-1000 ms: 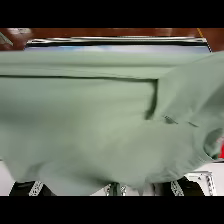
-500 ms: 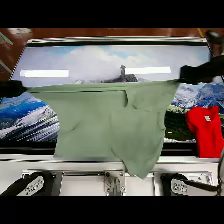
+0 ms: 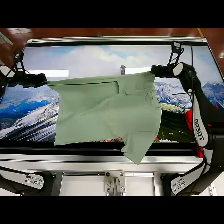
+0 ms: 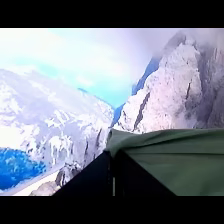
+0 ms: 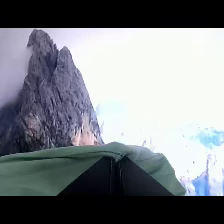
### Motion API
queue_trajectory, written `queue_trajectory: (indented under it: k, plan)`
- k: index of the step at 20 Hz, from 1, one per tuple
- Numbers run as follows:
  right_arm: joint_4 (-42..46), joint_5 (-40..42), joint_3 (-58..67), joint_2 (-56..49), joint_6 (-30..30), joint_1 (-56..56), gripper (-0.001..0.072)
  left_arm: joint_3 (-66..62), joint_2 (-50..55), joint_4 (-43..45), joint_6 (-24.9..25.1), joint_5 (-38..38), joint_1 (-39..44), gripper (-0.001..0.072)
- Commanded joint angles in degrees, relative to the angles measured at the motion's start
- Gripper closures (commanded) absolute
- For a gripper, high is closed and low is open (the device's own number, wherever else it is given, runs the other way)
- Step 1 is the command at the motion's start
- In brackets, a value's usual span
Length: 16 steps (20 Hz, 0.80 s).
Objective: Fold the shirts.
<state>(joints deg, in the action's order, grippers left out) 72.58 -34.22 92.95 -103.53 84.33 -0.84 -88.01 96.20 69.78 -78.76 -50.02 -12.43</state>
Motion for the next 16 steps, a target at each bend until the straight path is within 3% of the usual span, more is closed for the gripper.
queue_trajectory:
  k: [1,5,8,13,16]
  plan:
    - [-1.18,5.88,-0.04,-4.57,1.49,-0.44,0.0663,-2.27,6.51,-4.55,0.07,5.03,0.33,0.0673]
    - [-1.31,2.08,-0.04,-5.64,5.25,-0.33,0.0662,-2.27,8.76,-5.97,0.07,0.7,0.33,0.0673]
    - [-0.74,-8.94,-0.04,-3.08,5.2,0.09,0.0663,-2.27,8.74,-5.92,0.79,-10.38,0.31,0.0672]
    - [4.44,-34.51,-0.09,-1.64,6.05,1.46,0.0663,-2.25,8.85,-5.16,1.77,-29.11,0.31,0.0673]
    - [8.46,-37.83,-0.11,-2.49,6.91,1.51,0.0663,-2.25,8.85,-5.05,1.77,-31.69,0.04,0.0674]
